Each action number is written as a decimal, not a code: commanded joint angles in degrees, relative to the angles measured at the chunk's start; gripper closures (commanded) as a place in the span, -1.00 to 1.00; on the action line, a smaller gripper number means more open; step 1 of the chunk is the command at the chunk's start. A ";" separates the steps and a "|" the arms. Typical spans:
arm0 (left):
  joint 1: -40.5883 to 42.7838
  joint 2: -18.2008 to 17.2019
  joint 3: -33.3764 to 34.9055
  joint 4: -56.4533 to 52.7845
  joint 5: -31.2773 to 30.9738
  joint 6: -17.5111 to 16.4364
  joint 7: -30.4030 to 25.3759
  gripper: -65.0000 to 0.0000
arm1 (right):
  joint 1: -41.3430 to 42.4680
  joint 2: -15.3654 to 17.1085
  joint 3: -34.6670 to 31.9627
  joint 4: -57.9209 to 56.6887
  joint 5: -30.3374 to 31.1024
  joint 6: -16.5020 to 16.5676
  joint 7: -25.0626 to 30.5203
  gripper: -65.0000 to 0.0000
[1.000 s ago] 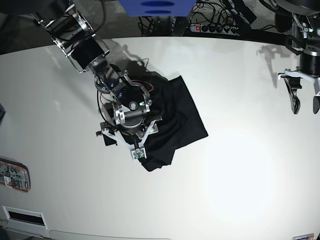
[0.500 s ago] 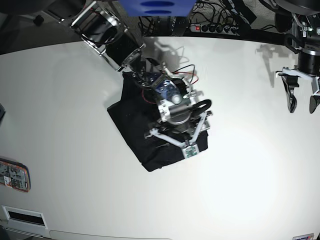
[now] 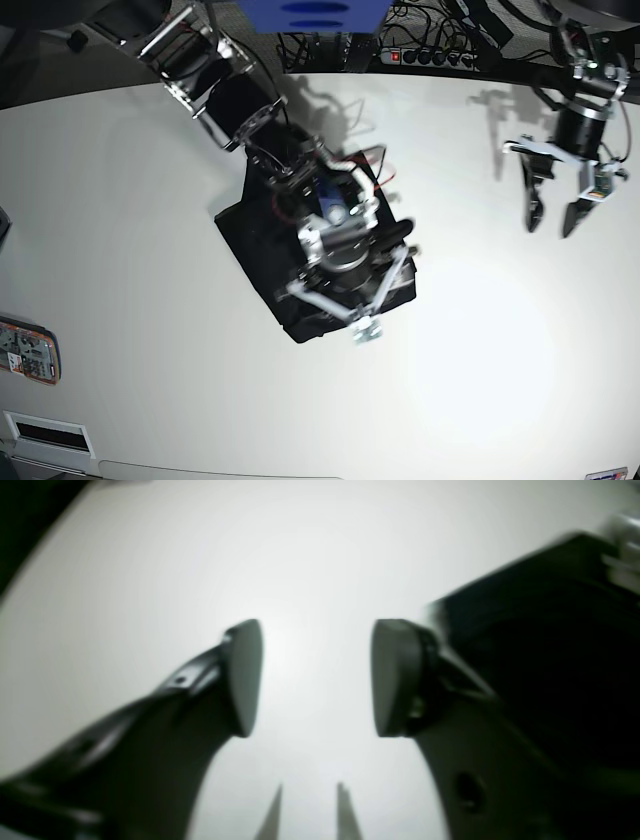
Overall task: Fold the T-shirt properly
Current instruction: 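Move both grippers to opposite sides of the black bundle and grasp, then tuck and press the bundle edges inward with both grippers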
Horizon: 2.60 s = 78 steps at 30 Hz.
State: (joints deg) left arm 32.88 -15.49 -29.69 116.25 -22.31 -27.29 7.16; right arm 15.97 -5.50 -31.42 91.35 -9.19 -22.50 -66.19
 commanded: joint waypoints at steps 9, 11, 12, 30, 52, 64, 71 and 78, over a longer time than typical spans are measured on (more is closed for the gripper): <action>-3.04 1.55 5.82 1.86 -0.24 0.52 -1.66 1.00 | 0.69 -0.88 7.99 0.91 0.09 2.33 1.18 1.00; -3.21 1.90 5.82 1.78 -0.33 0.52 -1.66 1.00 | 0.69 -0.88 9.75 0.82 0.00 2.33 1.27 1.00; -3.30 1.99 5.91 1.78 -0.33 0.52 -1.66 1.00 | 0.69 -0.88 10.45 0.74 0.00 2.33 1.27 1.00; -14.38 15.09 17.60 0.63 10.83 0.52 25.33 1.00 | 14.06 -1.23 11.24 -15.26 0.27 16.13 1.36 1.00; -20.80 13.07 18.48 -21.96 22.35 0.52 25.50 1.00 | 13.88 -0.79 25.57 -29.68 0.18 34.85 7.34 1.00; -35.04 13.60 22.35 -36.91 22.79 0.52 25.50 1.00 | 2.28 7.30 25.49 -18.16 0.09 34.85 4.17 1.00; -43.48 14.47 24.37 -52.11 23.23 2.28 16.80 1.00 | -3.00 11.17 25.49 -11.66 0.09 34.85 1.71 1.00; -50.33 15.97 27.98 -63.89 28.59 8.34 9.24 1.00 | -13.55 11.26 25.31 -3.92 0.09 34.85 0.30 1.00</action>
State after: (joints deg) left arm -17.50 0.32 -1.87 52.60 5.39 -18.79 13.85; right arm 3.11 5.74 -5.96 86.83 -9.93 11.70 -64.90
